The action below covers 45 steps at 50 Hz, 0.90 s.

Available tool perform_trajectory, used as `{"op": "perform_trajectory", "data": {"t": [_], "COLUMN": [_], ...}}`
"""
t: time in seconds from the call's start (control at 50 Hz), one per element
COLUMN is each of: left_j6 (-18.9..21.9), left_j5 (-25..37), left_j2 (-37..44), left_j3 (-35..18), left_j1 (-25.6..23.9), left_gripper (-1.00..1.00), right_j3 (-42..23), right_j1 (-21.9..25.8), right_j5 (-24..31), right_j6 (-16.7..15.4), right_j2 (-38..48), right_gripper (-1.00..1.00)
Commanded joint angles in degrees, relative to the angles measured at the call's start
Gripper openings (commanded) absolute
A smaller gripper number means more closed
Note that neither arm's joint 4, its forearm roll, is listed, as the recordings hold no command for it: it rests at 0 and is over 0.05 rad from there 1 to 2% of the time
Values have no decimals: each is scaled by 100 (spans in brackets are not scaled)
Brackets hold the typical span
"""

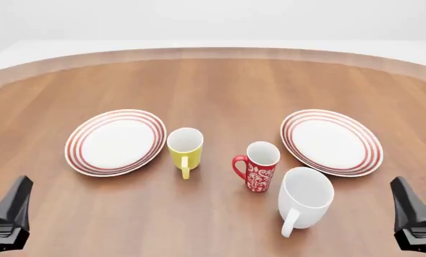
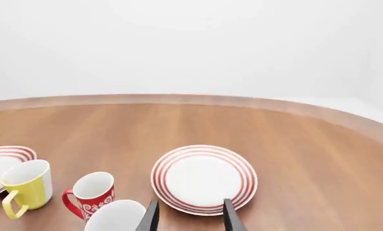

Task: Put the red mug on the left plate.

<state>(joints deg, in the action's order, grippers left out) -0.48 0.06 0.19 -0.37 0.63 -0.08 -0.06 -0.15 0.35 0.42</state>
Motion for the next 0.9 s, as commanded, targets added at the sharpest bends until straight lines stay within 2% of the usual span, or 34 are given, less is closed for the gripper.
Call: {"op": "perform_trajectory", "data": {"t": [0.02, 0.16, 0.18, 0.22, 0.26, 0.3, 0.32, 0.36, 0.48, 0.5, 0.56, 0.6, 0.66, 0.8, 0.86, 0.9], "left_j6": [-202, -146, 44, 312, 59, 358, 341, 558, 812, 995, 934, 1127, 1149, 1653, 1603, 1874], "left_j5": [27, 32, 97, 220, 339, 476, 522, 468, 850, 822, 873, 863, 909, 725, 730, 677], "left_j2": [47, 68, 94, -11, -16, -15, -15, -18, -14, -11, 37, 164, 306, 811, 972, 1131], "left_j3": [-118, -143, -179, -333, -678, -853, -951, -1138, -1839, -1931, -2054, -2238, -2463, -2875, -3023, -3089], "left_j1": [147, 167, 187, 153, -51, -149, -149, -479, -541, -668, -703, -886, -961, -1270, -1241, -1440], "left_gripper": [100, 100, 100, 100, 100, 100, 100, 100, 100, 100, 100, 100, 100, 100, 100, 100], "right_j3": [-19, -22, -23, -23, -23, -23, -23, -23, -22, -22, -21, -21, -21, -21, -22, -23], "right_j1": [-11, -9, -8, -7, -5, -5, -4, -3, -1, 0, 0, 1, 2, 4, 5, 7], "right_j5": [-5, 0, 2, 0, -4, -5, -6, -7, -10, -10, -11, -10, -9, -24, -26, -30], "right_j6": [86, 92, 88, 89, 90, 90, 89, 89, 90, 90, 90, 90, 90, 90, 91, 91], "right_j2": [76, 78, 74, 77, 82, 83, 84, 85, 88, 88, 89, 86, 85, 102, 105, 110], "right_gripper": [100, 100, 100, 100, 100, 100, 100, 100, 100, 100, 100, 100, 100, 100, 100, 100]}}
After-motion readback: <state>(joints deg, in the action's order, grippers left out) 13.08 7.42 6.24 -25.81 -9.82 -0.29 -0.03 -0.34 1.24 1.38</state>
